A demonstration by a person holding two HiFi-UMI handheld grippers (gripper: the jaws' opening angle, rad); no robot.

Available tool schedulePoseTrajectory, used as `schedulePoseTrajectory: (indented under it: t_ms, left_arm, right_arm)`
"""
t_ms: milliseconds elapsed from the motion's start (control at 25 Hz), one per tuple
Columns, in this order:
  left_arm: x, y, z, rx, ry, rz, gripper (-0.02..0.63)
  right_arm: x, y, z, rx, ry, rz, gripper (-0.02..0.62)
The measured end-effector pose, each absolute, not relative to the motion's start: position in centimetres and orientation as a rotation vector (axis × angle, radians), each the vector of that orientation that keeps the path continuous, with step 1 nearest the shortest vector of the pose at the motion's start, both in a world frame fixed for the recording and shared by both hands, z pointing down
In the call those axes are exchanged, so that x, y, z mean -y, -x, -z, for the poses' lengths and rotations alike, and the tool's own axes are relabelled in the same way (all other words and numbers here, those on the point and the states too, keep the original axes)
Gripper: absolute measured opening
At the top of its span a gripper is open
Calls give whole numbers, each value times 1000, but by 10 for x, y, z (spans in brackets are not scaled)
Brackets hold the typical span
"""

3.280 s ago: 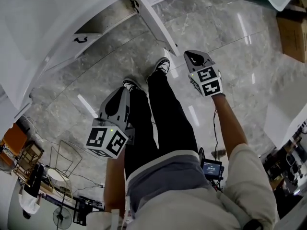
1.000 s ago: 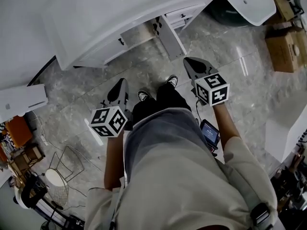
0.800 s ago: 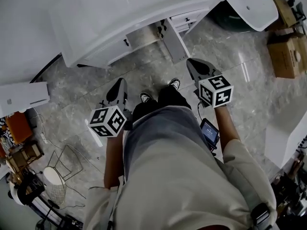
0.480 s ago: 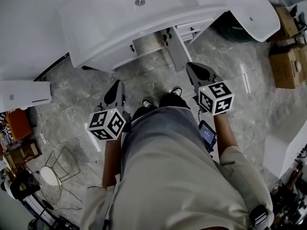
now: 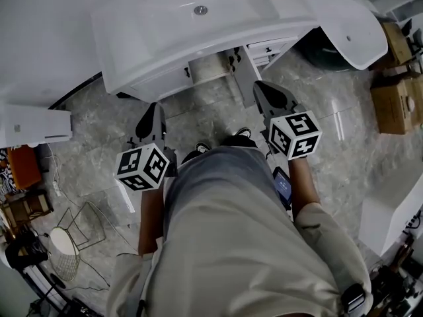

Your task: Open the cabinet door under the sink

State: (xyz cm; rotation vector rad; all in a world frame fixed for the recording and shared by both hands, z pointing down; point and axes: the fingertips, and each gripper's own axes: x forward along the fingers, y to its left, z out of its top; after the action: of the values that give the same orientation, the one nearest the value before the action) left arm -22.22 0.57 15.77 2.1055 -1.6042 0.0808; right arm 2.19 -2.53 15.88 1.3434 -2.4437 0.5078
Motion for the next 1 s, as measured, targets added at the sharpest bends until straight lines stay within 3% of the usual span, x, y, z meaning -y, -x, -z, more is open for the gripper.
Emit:
schedulePoseTrajectory:
  t_ms: [440, 1000]
  left_arm:
    - [1, 246, -127, 1693, -2106, -53, -3]
    - [-27, 246, -148, 1640, -2072, -82, -2]
  right_arm:
    - [34, 0, -132, 2498, -1319, -421, 11]
    - [4, 18, -156, 2416, -1243, -407, 11]
